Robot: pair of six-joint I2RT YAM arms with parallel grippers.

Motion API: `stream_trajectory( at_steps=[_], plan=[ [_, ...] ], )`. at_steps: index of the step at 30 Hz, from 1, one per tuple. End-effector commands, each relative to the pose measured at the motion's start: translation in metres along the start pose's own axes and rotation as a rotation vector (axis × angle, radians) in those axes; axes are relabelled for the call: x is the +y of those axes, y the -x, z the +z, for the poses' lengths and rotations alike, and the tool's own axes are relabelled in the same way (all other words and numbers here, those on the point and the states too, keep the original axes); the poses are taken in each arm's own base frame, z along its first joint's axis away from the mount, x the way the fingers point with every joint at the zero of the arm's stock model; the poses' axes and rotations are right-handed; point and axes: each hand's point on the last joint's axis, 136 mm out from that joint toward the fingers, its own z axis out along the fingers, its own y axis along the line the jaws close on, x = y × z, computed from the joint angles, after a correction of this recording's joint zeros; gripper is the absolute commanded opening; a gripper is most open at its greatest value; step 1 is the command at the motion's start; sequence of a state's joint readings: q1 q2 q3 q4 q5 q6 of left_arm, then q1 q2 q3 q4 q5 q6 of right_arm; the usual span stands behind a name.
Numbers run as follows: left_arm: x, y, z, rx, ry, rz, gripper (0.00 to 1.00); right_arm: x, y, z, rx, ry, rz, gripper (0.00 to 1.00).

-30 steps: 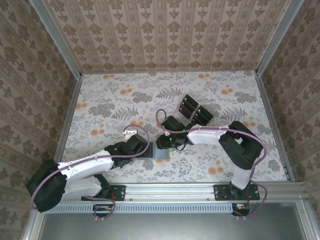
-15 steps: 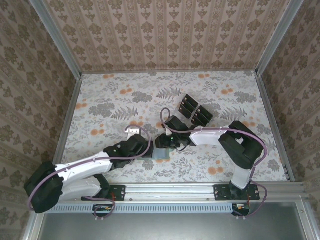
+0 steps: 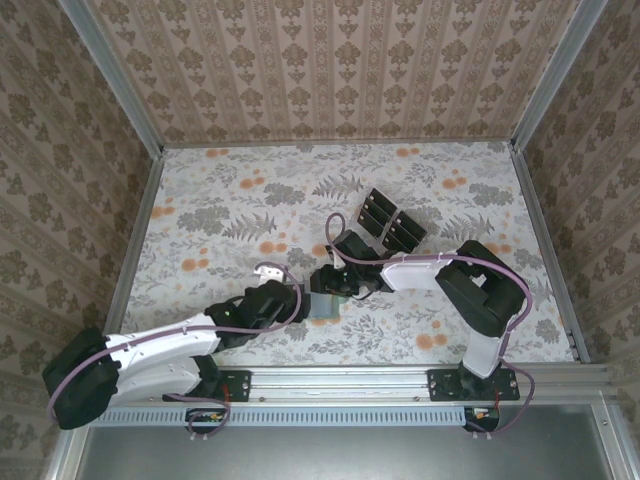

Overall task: Put the credit cards into the card holder
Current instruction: Flip over the card slot on the card holder.

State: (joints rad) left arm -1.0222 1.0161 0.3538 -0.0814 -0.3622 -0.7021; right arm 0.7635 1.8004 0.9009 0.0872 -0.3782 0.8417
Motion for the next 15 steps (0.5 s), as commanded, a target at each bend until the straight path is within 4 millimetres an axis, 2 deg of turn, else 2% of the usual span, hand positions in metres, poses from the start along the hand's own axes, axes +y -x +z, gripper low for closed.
stream_trajectory(
  at_steps=[1,15],
  plan=[
    [-0.003,-0.002,0.000,-0.009,-0.011,0.043,1.00,-0.003,-0.006,0.005,0.026,0.017,0.035,0.43],
    [-0.008,-0.005,0.005,-0.003,0.001,0.087,1.00,0.009,-0.006,0.007,0.036,0.059,0.038,0.43]
  ],
)
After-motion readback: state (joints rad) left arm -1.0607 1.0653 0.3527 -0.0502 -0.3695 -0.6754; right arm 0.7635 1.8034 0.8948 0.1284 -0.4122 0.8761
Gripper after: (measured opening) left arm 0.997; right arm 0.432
